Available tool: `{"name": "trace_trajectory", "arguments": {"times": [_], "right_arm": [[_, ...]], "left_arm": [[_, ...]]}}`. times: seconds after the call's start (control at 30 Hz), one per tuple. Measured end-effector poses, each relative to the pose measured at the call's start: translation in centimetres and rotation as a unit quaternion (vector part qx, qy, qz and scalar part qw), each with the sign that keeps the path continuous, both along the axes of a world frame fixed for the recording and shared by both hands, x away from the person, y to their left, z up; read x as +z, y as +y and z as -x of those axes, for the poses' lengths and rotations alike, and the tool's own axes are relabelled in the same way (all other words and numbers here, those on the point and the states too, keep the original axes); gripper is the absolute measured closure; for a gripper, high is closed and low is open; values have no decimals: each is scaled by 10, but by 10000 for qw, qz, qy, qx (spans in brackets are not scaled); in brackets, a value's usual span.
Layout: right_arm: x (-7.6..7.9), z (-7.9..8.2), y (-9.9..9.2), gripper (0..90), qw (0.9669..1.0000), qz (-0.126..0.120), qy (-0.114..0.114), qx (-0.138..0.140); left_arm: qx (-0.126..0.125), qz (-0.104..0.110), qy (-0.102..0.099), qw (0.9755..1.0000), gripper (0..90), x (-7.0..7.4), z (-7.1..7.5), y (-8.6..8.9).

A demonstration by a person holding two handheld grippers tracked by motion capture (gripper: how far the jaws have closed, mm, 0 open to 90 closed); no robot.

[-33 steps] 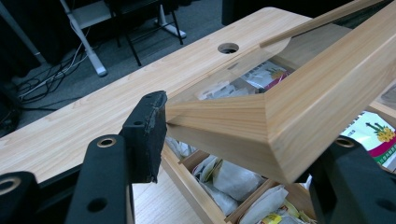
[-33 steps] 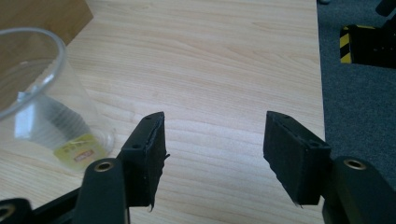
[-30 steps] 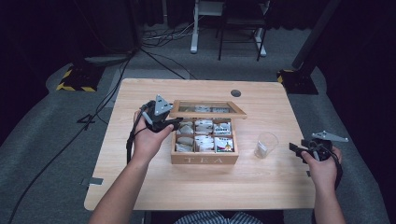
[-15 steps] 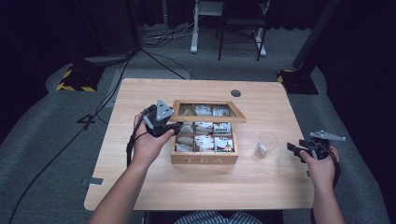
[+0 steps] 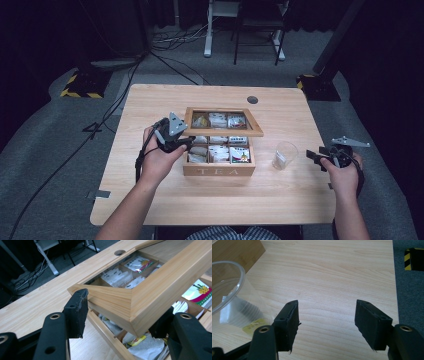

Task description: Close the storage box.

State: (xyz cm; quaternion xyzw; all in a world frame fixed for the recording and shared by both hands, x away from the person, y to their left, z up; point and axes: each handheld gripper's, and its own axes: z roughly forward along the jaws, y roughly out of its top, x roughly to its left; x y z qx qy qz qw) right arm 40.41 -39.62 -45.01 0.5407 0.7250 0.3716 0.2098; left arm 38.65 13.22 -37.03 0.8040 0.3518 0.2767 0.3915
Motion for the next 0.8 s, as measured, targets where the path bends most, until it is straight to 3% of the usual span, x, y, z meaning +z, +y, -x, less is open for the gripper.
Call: {"name": "trace_trajectory", "arguments": {"times": [0.8], "right_arm": [[5, -21, 6, 366, 9997, -218, 22, 83]], "left_arm": [[132, -293, 221, 9992, 408, -19, 16, -4]]}}
